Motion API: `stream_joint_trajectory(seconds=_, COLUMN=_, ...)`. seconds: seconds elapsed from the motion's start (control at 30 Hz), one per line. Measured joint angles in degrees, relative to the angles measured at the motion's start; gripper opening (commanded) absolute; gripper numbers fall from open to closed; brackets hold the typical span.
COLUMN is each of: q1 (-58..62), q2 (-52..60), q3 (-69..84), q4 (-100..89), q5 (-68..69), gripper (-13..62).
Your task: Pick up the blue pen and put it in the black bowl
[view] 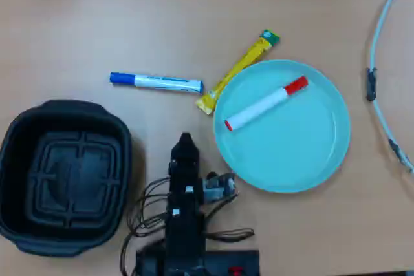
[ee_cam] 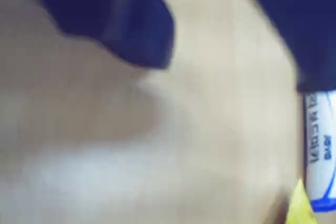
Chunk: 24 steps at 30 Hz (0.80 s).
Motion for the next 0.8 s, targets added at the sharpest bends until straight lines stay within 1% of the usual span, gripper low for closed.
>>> stream_joint_trajectory(seconds=0.03, q1=-1.58, q2=-0.97, q3=-2.11, q4=1.85, q5=-1.23, gripper=23.2)
stream_joint_trajectory(seconds=0.07, q1=-6.06, q2=-3.52, q3=-10.37, q4=9.23, q5=-4.57, gripper=23.3)
stream_joint_trajectory(seconds=0.13, q1=-11.95, q2=-7.82, q3=-29.09, q4=32.7, q5=-9.23, gripper=23.3)
stream_joint_trajectory(seconds=0.17, q1=-12.48, q2=-8.17, q3=-36.65, q4=45.26, q5=-10.28, gripper=23.2)
stream_joint_trajectory(seconds=0.23, q1=-12.66, q2=-8.26, q3=-49.39, q4=59.77, q5=-10.63, gripper=23.2)
stream_joint_trajectory(seconds=0.3, q1=-12.92, q2=-8.44, q3=-57.04, q4=61.79, q5=-10.72, gripper=23.2)
stream_joint_trajectory(seconds=0.47, q1=-12.83, q2=-10.55, q3=-57.3, q4=62.58, q5=-11.25, gripper=23.3)
stream_joint_trajectory(seconds=0.53, q1=-12.83, q2=-13.45, q3=-58.8, q4=63.02, q5=-11.43, gripper=23.3)
stream_joint_trajectory(seconds=0.7, q1=-12.74, q2=-22.32, q3=-71.37, q4=66.97, q5=-11.43, gripper=23.3)
stream_joint_trajectory(seconds=0.8, q1=-12.83, q2=-26.37, q3=-76.11, q4=70.22, q5=-11.34, gripper=23.3)
